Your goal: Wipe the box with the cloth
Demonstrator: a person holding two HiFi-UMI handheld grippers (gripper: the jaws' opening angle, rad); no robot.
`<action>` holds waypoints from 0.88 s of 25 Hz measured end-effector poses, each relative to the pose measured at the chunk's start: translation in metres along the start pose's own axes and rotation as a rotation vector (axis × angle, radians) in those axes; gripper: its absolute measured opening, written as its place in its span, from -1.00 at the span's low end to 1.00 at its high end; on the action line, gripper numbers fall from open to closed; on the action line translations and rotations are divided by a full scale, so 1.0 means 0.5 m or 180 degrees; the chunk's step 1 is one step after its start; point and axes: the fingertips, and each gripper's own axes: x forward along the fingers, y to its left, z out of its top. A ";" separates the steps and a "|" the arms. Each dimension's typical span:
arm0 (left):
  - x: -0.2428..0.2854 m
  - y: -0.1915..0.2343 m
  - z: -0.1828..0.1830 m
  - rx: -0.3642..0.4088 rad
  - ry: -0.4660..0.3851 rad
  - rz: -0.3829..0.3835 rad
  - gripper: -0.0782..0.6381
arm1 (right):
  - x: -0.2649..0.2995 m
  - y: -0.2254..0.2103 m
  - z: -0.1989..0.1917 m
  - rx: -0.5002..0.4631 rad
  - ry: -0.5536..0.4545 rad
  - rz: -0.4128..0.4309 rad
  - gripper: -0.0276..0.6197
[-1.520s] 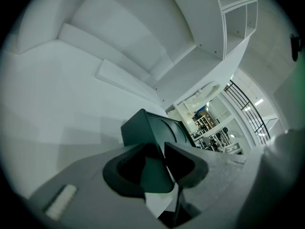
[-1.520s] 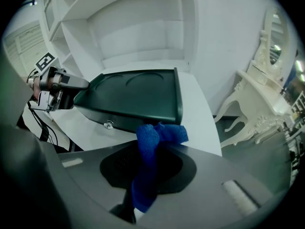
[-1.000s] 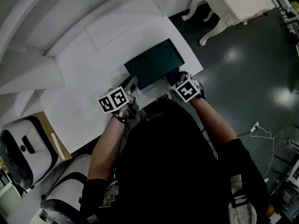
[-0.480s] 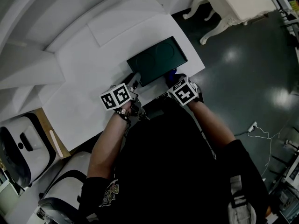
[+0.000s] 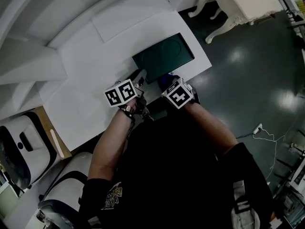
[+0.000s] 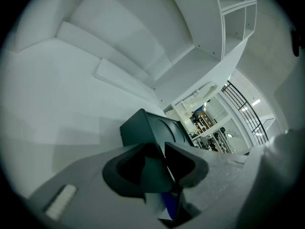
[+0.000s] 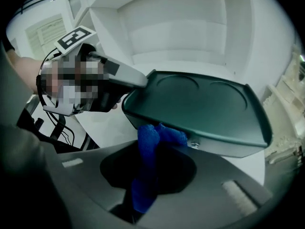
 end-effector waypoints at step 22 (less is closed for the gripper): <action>0.001 0.002 0.001 0.0094 0.0112 -0.0008 -0.40 | 0.056 0.129 0.043 -0.0049 -0.0203 0.0294 -0.63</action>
